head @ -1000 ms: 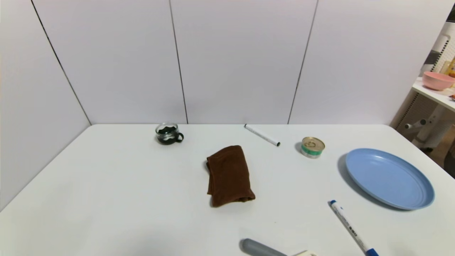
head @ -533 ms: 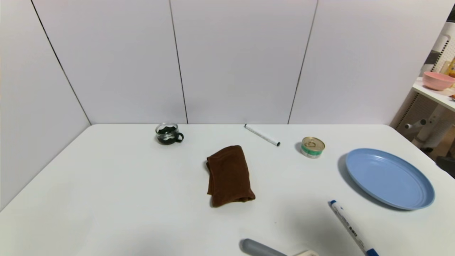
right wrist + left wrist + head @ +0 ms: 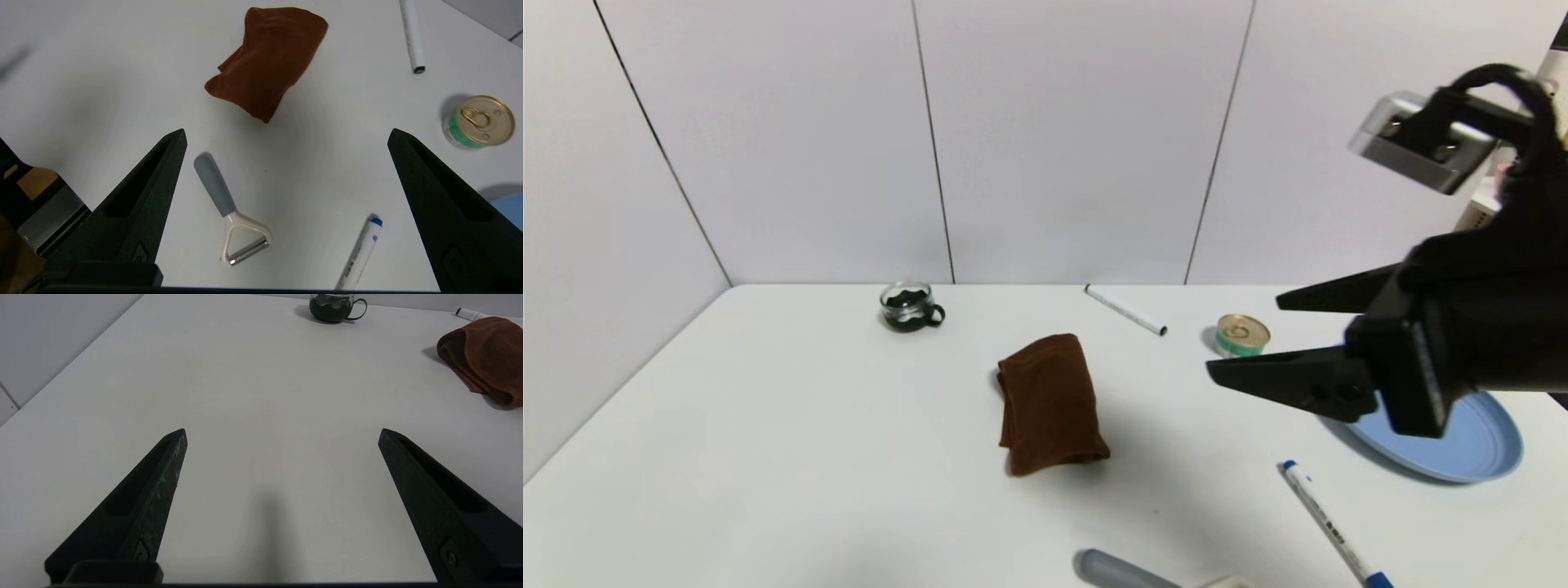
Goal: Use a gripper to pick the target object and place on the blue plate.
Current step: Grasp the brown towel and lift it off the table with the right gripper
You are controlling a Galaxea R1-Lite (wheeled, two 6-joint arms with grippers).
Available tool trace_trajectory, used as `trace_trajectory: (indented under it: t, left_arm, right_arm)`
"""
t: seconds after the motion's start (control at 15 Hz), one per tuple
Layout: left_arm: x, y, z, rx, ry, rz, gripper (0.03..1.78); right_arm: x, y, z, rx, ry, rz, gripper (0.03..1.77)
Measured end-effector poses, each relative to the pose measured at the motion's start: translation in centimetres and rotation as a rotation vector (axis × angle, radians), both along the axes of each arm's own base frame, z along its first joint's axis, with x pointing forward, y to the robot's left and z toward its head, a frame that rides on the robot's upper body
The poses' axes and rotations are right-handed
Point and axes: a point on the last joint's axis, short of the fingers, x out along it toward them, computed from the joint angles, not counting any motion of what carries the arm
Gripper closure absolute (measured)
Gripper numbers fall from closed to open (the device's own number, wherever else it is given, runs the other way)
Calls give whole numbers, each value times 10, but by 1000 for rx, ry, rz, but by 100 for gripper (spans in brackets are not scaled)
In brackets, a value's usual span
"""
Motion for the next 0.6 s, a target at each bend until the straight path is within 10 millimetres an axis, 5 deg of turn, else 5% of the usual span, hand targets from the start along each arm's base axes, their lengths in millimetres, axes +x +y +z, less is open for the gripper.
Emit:
trace_trajectory:
  t: [0.6]
  left_arm:
    - [0,0,0,-1,0,0,12]
  right_arm:
    - [76,83,-20,-42,236,-108,10]
